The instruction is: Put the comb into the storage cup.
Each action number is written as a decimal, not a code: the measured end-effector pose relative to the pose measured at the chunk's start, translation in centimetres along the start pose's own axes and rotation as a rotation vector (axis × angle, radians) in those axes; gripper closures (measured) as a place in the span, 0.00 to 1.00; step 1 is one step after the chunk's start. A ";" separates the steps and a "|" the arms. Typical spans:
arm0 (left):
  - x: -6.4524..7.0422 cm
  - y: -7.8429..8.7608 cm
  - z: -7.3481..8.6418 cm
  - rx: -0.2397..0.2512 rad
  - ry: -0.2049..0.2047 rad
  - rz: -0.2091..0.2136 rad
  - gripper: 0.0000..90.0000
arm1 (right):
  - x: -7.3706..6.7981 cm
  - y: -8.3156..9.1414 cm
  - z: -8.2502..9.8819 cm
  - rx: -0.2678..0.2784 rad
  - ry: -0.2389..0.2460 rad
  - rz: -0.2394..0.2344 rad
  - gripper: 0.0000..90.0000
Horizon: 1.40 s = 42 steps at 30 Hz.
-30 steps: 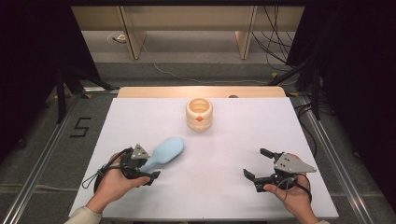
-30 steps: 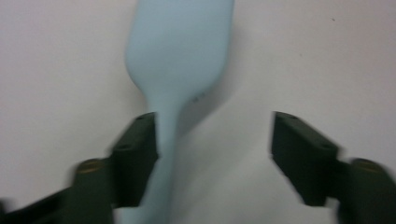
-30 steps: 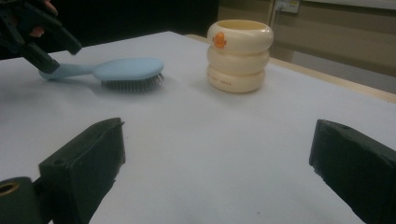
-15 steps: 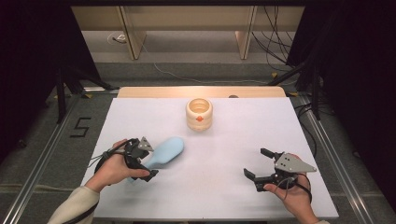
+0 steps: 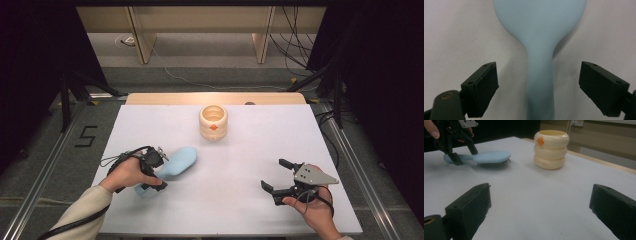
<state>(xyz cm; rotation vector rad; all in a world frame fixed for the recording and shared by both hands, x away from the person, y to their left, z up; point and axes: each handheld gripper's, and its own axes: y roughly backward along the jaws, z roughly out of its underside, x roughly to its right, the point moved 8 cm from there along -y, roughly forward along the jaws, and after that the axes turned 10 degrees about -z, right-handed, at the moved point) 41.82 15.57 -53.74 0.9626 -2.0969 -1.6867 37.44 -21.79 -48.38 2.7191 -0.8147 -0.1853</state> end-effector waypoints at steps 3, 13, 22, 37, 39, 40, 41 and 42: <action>0.0 -0.1 -0.3 -0.010 0.005 0.007 0.18 | 0.0 0.0 0.0 0.002 -0.001 0.000 0.05; -0.3 -0.6 -0.9 -0.050 0.015 0.024 0.28 | 0.0 0.0 0.0 0.002 -0.001 0.001 0.05; -0.4 -0.5 -1.0 -0.079 0.053 0.053 0.35 | 0.0 0.0 0.0 0.001 0.000 0.000 0.05; -0.2 -0.6 -1.5 -0.112 0.008 0.054 0.52 | 0.0 -0.1 0.1 -0.002 -0.001 -0.004 0.05; -0.2 -0.6 -1.5 -0.121 0.004 0.053 0.54 | 0.0 -0.1 0.1 -0.001 -0.002 -0.004 0.05; -0.3 -0.7 -1.5 -0.124 0.000 0.054 0.54 | 0.0 -0.1 0.1 -0.001 -0.002 -0.005 0.05; -0.3 -0.7 -1.5 -0.127 -0.001 0.055 0.56 | 0.0 -0.1 0.1 -0.002 -0.003 -0.005 0.05; -0.2 -0.8 -1.4 -0.130 -0.003 0.053 0.56 | 0.0 -0.1 0.1 -0.003 -0.002 -0.005 0.05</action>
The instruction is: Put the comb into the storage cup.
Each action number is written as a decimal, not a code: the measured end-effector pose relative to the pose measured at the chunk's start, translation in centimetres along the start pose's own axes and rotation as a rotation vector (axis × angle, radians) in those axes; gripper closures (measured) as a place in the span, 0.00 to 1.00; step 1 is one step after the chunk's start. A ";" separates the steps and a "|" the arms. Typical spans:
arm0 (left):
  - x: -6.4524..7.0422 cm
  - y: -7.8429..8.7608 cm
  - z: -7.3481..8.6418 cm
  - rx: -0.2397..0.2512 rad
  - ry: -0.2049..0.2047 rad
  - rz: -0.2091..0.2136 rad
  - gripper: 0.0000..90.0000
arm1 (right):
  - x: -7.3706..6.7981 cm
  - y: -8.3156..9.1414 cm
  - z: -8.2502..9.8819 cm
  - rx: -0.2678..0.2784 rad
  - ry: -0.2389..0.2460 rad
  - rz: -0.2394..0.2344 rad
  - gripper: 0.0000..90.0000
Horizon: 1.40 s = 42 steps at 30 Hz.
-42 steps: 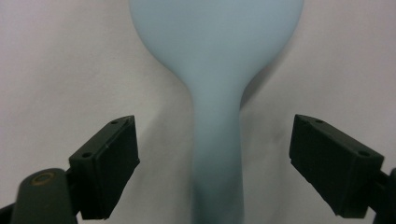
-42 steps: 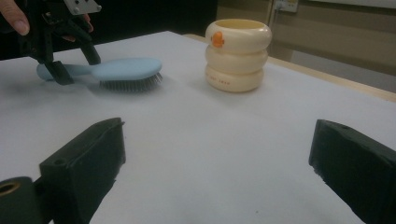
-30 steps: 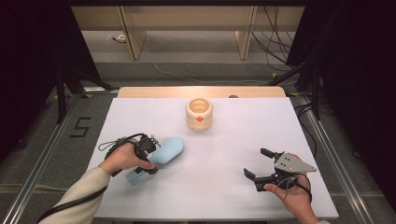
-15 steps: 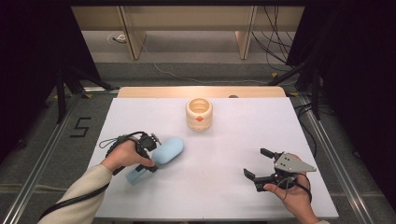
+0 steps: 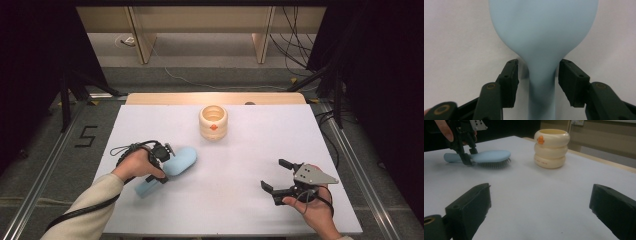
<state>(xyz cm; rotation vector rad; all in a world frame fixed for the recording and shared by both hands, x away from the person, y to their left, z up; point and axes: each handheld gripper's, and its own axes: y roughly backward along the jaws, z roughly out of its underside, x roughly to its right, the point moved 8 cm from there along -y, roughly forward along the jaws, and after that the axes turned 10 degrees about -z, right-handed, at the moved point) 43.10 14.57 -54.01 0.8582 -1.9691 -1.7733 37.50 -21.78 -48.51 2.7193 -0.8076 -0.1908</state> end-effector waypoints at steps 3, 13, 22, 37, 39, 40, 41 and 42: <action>0.0 0.0 0.0 -0.008 -0.003 0.000 0.59 | 0.0 0.0 0.0 -0.004 0.000 -0.001 0.05; 0.1 -0.1 0.0 -0.023 -0.023 -0.018 0.70 | 0.0 0.0 0.2 -0.010 -0.006 0.000 0.05; 0.3 -0.1 0.0 -0.006 0.003 -0.033 0.76 | 0.1 -0.1 0.3 -0.017 -0.011 0.003 0.06; 0.4 0.0 0.1 0.006 -0.024 -0.057 0.77 | 0.1 0.0 0.3 -0.018 -0.015 0.001 0.06; 0.5 0.0 0.1 0.004 -0.033 -0.063 0.77 | 0.1 0.0 0.3 -0.017 -0.014 0.002 0.06; 0.5 0.0 0.1 0.002 -0.033 -0.066 0.77 | 0.1 0.0 0.3 -0.017 -0.014 0.002 0.06; 0.5 0.0 0.1 0.002 -0.031 -0.067 0.77 | 0.1 0.0 0.3 -0.018 -0.013 0.002 0.06; 0.5 0.0 0.1 0.003 -0.025 -0.068 0.77 | 0.1 0.0 0.3 -0.017 -0.014 0.002 0.06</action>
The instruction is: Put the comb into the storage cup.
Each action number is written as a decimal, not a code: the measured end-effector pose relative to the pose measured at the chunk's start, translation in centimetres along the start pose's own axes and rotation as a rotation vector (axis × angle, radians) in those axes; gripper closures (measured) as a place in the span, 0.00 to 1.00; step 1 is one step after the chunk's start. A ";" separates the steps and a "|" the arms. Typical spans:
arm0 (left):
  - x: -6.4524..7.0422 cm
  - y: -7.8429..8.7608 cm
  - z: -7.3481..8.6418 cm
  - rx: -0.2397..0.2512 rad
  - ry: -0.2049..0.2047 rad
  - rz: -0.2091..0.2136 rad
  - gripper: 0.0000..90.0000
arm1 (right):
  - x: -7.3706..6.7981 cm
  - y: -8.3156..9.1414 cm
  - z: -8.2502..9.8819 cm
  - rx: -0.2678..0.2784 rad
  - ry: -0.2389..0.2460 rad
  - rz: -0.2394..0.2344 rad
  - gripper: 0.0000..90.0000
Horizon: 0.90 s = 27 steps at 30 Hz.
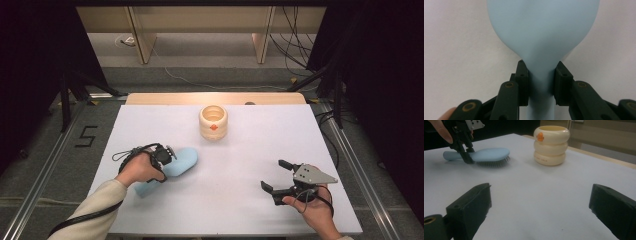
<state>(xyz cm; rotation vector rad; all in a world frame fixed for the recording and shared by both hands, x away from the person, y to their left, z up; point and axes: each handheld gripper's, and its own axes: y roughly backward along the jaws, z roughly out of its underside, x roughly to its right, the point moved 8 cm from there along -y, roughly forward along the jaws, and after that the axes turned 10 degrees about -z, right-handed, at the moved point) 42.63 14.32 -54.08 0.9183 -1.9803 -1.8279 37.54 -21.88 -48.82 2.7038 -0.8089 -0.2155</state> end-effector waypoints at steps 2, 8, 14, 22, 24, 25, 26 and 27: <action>0.0 0.0 0.0 0.006 0.008 0.001 0.77 | 0.0 0.0 0.0 0.001 0.000 0.000 0.06; 0.0 0.0 0.1 0.025 -0.009 -0.010 0.77 | 0.0 0.0 0.0 0.001 0.000 0.000 0.06; 0.0 0.1 0.1 0.031 -0.028 -0.027 0.77 | 0.0 0.0 0.0 0.001 0.001 0.000 0.06; 0.0 0.4 0.1 0.055 -0.015 -0.023 0.77 | 0.0 0.0 0.0 0.002 0.000 0.000 0.06; -0.1 0.6 0.1 0.067 -0.005 -0.025 0.77 | 0.0 0.0 0.0 0.002 0.000 0.000 0.06; -0.1 0.6 0.1 0.071 -0.004 -0.026 0.77 | 0.0 0.0 0.0 0.002 0.000 0.001 0.06; -0.2 0.7 0.1 0.078 -0.001 -0.028 0.77 | 0.0 0.0 0.0 0.002 0.000 0.001 0.06; -0.2 0.8 0.1 0.082 0.002 -0.028 0.77 | 0.0 0.0 0.0 0.001 0.000 0.001 0.06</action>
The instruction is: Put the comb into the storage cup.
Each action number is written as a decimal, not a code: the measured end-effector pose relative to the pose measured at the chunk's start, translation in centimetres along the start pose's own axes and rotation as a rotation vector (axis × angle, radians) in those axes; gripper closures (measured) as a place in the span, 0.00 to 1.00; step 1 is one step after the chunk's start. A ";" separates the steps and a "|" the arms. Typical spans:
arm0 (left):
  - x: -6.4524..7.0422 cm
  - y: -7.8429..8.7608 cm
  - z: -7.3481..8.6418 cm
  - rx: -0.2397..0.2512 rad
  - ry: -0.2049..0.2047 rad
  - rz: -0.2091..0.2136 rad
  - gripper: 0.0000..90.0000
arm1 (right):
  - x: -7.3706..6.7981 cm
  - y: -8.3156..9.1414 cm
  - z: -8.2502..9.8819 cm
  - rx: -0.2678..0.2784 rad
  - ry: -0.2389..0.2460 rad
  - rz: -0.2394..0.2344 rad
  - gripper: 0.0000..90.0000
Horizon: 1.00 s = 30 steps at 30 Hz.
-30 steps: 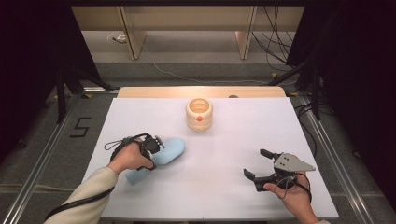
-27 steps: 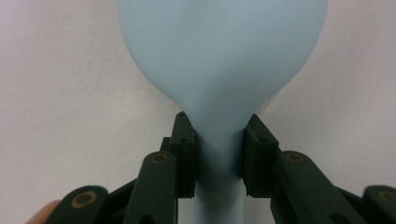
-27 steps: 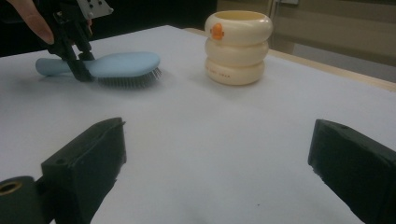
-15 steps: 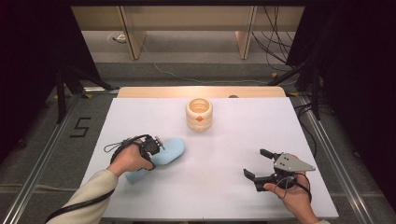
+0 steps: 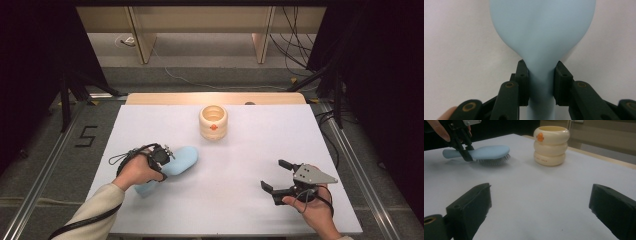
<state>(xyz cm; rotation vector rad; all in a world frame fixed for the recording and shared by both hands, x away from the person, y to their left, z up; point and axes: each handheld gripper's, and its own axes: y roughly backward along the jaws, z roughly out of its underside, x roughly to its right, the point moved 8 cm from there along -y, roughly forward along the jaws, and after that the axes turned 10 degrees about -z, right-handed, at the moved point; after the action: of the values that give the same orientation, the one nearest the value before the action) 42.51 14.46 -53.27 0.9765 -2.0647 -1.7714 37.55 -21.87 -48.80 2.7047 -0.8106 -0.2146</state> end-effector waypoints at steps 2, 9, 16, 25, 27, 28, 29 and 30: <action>0.0 0.1 0.0 0.014 0.007 -0.003 0.77 | 0.0 0.0 0.0 0.000 -0.001 0.000 0.06; -0.2 0.4 0.0 0.061 0.039 -0.010 0.77 | 0.0 0.0 0.0 0.000 0.000 0.000 0.06; -0.3 0.5 0.2 0.104 0.069 -0.018 0.77 | 0.0 0.0 0.0 0.000 0.001 0.001 0.06; -0.4 0.8 0.4 0.139 0.103 -0.022 0.77 | -0.1 0.0 -0.1 0.004 0.002 -0.004 0.06; -0.3 0.8 0.4 0.151 0.108 -0.026 0.77 | -0.1 0.0 -0.1 0.004 0.003 -0.004 0.06; -0.3 0.8 0.4 0.156 0.106 -0.029 0.77 | -0.1 0.0 -0.1 0.006 0.003 -0.004 0.06; -0.3 0.9 0.4 0.162 0.109 -0.030 0.77 | -0.1 0.0 -0.1 0.006 0.003 -0.004 0.06; -0.3 0.9 0.3 0.174 0.114 -0.033 0.77 | -0.1 0.0 -0.1 0.007 0.003 -0.003 0.06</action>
<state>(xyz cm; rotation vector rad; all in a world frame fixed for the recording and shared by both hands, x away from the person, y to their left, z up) 42.29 14.94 -52.46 1.1377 -2.1693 -1.5328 37.51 -21.82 -48.71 2.7121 -0.8072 -0.2086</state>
